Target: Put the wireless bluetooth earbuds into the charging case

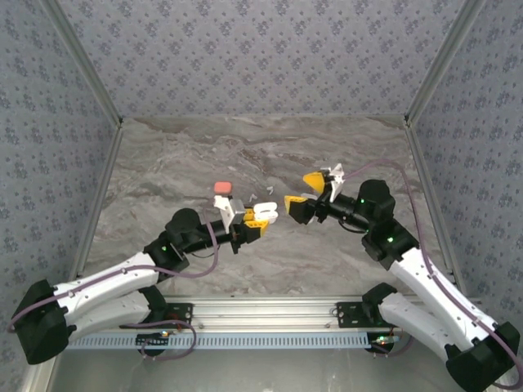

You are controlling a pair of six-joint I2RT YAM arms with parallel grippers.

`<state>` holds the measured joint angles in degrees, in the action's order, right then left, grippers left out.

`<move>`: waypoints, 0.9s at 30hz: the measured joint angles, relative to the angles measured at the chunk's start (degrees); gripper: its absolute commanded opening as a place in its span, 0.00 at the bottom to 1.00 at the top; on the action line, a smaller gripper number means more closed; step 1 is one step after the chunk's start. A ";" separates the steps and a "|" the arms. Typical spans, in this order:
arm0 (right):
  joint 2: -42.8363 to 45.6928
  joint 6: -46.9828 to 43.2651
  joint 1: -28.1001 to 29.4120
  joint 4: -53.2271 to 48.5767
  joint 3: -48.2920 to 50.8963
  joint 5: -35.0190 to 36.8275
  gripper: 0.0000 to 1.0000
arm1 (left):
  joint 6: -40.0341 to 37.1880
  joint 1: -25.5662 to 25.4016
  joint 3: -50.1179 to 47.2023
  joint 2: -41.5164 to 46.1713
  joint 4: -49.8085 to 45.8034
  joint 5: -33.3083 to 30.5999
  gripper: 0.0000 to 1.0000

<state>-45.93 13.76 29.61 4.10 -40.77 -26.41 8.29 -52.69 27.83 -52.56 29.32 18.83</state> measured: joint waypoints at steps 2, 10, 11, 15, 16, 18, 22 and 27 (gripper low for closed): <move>-0.42 0.85 -1.22 -1.18 -0.72 0.11 0.95 | -0.37 0.00 -1.14 1.86 -0.85 -1.36 0.00; -21.55 2.78 -4.48 -12.04 -12.20 5.66 0.71 | -1.27 0.00 -3.50 10.45 -4.31 -4.81 0.00; -25.68 2.51 -4.44 -13.40 -14.12 6.64 0.69 | -1.27 0.00 -3.82 11.30 -4.39 -5.18 0.00; -39.15 1.60 -4.11 -17.62 -20.48 10.21 0.61 | -1.22 0.00 -4.37 13.16 -5.81 -5.90 0.00; -41.75 1.42 -3.96 -18.56 -21.94 10.95 0.60 | -1.22 0.00 -4.42 13.40 -6.12 -6.08 0.00; -47.19 0.98 -3.54 -20.37 -25.66 12.41 0.57 | -1.20 -0.17 -4.44 13.79 -7.08 -6.32 0.00; -55.95 0.33 -2.40 -22.03 -32.83 14.12 0.54 | -1.20 -0.22 -4.70 14.62 -8.17 -6.56 0.00; -65.05 0.20 -1.16 -23.10 -40.13 15.15 0.52 | -1.18 -0.22 -4.76 15.54 -8.87 -6.93 0.00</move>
<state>-110.98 13.96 28.45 -19.00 -80.90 -11.27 7.11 -52.90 23.07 -37.01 20.45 11.90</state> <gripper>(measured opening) 0.527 0.210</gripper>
